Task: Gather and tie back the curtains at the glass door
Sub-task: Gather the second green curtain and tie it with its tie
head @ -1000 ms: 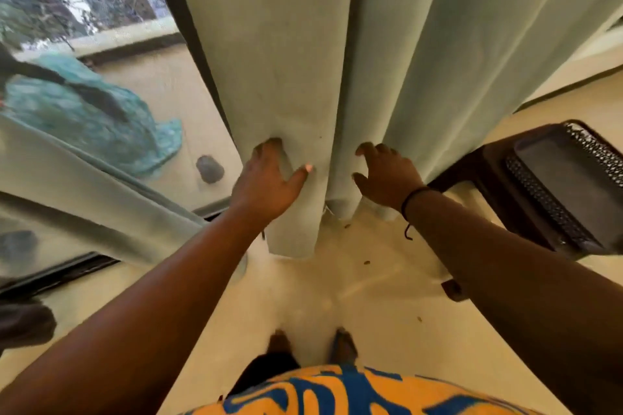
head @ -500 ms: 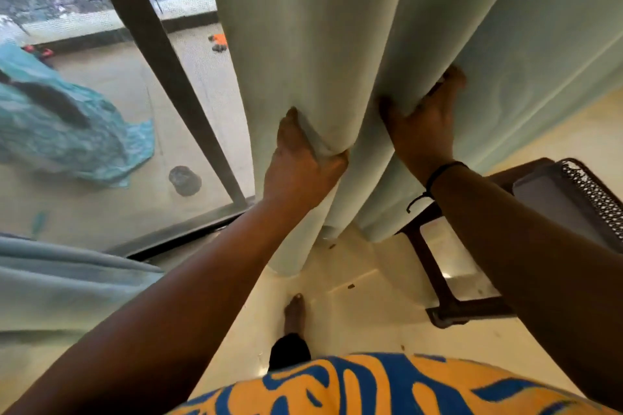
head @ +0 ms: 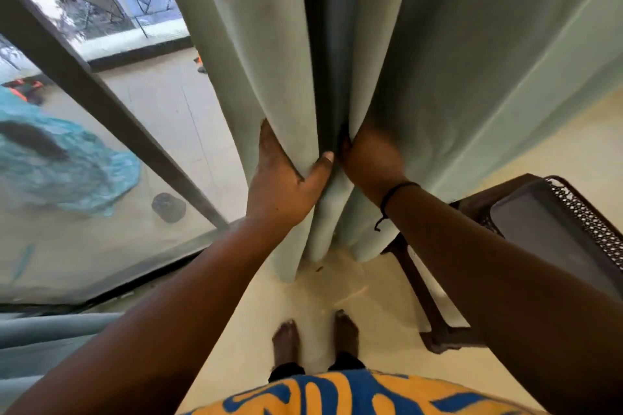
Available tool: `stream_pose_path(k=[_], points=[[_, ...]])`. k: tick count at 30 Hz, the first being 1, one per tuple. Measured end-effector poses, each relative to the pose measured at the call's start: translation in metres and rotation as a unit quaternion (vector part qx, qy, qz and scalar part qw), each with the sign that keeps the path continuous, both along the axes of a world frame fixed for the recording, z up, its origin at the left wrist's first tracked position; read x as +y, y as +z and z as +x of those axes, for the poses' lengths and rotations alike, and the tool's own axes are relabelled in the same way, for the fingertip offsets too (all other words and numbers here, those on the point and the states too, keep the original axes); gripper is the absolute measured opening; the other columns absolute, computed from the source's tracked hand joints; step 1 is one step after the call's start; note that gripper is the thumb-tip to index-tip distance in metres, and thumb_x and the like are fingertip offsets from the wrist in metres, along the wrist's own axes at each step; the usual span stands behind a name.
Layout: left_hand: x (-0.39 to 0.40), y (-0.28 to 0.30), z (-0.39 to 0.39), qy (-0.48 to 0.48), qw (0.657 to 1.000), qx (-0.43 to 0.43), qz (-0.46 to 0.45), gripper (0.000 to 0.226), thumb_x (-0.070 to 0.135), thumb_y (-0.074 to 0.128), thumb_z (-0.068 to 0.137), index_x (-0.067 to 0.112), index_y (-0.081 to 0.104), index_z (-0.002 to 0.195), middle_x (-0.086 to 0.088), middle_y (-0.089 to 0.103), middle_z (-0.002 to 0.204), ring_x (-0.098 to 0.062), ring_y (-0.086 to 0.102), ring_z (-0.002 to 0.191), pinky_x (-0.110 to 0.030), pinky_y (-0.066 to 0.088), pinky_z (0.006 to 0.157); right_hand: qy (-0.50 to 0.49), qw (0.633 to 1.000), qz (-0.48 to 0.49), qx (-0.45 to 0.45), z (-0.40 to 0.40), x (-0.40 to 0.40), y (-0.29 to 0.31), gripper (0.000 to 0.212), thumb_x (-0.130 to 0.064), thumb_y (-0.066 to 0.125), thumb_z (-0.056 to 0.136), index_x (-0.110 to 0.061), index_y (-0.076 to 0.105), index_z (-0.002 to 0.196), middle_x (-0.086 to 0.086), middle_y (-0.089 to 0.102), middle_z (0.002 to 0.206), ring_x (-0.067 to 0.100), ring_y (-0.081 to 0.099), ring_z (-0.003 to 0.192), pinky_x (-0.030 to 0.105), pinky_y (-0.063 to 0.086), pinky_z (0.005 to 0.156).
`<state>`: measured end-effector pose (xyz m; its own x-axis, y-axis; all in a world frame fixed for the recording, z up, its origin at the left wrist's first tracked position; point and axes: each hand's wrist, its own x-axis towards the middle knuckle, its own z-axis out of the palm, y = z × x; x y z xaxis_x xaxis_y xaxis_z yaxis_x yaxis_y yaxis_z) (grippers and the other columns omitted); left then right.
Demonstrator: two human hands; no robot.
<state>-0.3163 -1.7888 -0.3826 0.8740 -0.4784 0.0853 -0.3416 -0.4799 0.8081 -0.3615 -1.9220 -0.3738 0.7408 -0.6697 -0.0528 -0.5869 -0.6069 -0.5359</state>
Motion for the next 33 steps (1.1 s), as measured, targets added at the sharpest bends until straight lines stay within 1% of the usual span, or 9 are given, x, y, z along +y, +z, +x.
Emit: stream_pose_path(k=[2, 6, 9, 14, 19, 24, 27, 30, 33], points=[[-0.010, 0.021, -0.001, 0.028, 0.999, -0.005, -0.041, 0.087, 0.066, 0.060, 0.072, 0.031, 0.020, 0.141, 0.007, 0.046, 0.131, -0.012, 0.050, 0.115, -0.039, 0.047, 0.097, 0.020, 0.999, 0.011, -0.026, -0.004, -0.011, 0.009, 0.038, -0.036, 0.046, 0.097, -0.010, 0.052, 0.125, 0.011, 0.064, 0.108, 0.025, 0.063, 0.098, 0.029, 0.046, 0.075], [-0.019, 0.080, 0.012, 0.097, 0.978, -0.093, -0.162, 0.080, 0.051, 0.063, 0.079, 0.023, 0.023, 0.143, 0.004, 0.044, 0.138, -0.006, 0.047, 0.117, -0.016, 0.041, 0.097, 0.052, 0.981, 0.048, -0.182, -0.002, -0.021, 0.060, 0.042, -0.044, 0.059, 0.089, -0.019, 0.053, 0.121, 0.001, 0.064, 0.109, 0.014, 0.061, 0.094, 0.024, 0.045, 0.077], [-0.017, 0.132, 0.018, 0.120, 0.947, -0.167, -0.249, 0.073, 0.033, 0.064, 0.086, 0.015, 0.024, 0.144, 0.001, 0.043, 0.141, -0.007, 0.047, 0.123, -0.018, 0.043, 0.101, 0.094, 0.947, 0.062, -0.300, 0.005, -0.019, 0.116, 0.039, -0.042, 0.061, 0.088, -0.021, 0.053, 0.119, -0.005, 0.063, 0.106, 0.007, 0.058, 0.092, 0.025, 0.050, 0.079], [-0.008, 0.203, 0.017, 0.138, 0.911, -0.219, -0.322, 0.054, 0.016, 0.060, 0.091, 0.011, 0.036, 0.139, 0.017, 0.050, 0.121, 0.016, 0.052, 0.104, -0.005, 0.042, 0.088, 0.141, 0.889, 0.008, -0.435, 0.017, 0.000, 0.188, 0.029, -0.031, 0.060, 0.091, -0.014, 0.054, 0.113, -0.013, 0.059, 0.094, 0.003, 0.059, 0.085, 0.030, 0.055, 0.077], [0.000, 0.266, 0.013, 0.148, 0.889, -0.273, -0.336, 0.047, 0.019, 0.058, 0.090, 0.008, 0.047, 0.135, -0.004, 0.061, 0.127, -0.004, 0.058, 0.110, -0.023, 0.047, 0.097, 0.195, 0.863, -0.017, -0.466, 0.024, 0.027, 0.238, 0.032, -0.024, 0.060, 0.090, -0.012, 0.054, 0.119, -0.008, 0.060, 0.098, 0.007, 0.054, 0.094, -0.001, 0.039, 0.065], [0.018, 0.334, 0.016, 0.129, 0.873, -0.324, -0.340, 0.040, 0.023, 0.056, 0.090, 0.014, 0.053, 0.129, 0.007, 0.064, 0.116, 0.007, 0.059, 0.092, -0.010, 0.046, 0.083, 0.225, 0.843, -0.060, -0.484, 0.028, 0.055, 0.297, 0.036, -0.036, 0.056, 0.092, -0.022, 0.047, 0.124, -0.002, 0.066, 0.101, 0.015, 0.062, 0.082, 0.024, 0.047, 0.067], [0.033, 0.378, 0.013, 0.111, 0.870, -0.338, -0.340, 0.040, 0.032, 0.055, 0.090, 0.021, 0.051, 0.128, 0.009, 0.062, 0.112, 0.003, 0.058, 0.091, -0.027, 0.051, 0.088, 0.226, 0.820, -0.092, -0.517, 0.031, 0.072, 0.337, 0.038, -0.038, 0.054, 0.092, -0.021, 0.044, 0.124, 0.001, 0.066, 0.100, 0.021, 0.064, 0.083, 0.038, 0.054, 0.070], [0.048, 0.419, 0.010, 0.105, 0.869, -0.357, -0.327, 0.040, 0.033, 0.057, 0.091, 0.026, 0.047, 0.129, 0.015, 0.053, 0.104, 0.009, 0.051, 0.084, -0.028, 0.049, 0.087, 0.210, 0.803, -0.119, -0.544, 0.035, 0.087, 0.380, 0.043, -0.040, 0.052, 0.093, -0.020, 0.042, 0.129, 0.000, 0.066, 0.102, 0.019, 0.064, 0.083, 0.035, 0.054, 0.069], [0.063, 0.467, 0.013, 0.085, 0.869, -0.394, -0.287, 0.042, 0.033, 0.056, 0.090, 0.025, 0.044, 0.130, 0.011, 0.053, 0.103, -0.008, 0.055, 0.088, -0.032, 0.049, 0.086, 0.195, 0.791, -0.147, -0.561, 0.038, 0.097, 0.429, 0.043, -0.042, 0.049, 0.094, -0.019, 0.043, 0.130, 0.000, 0.066, 0.102, 0.018, 0.063, 0.082, 0.035, 0.053, 0.069]])
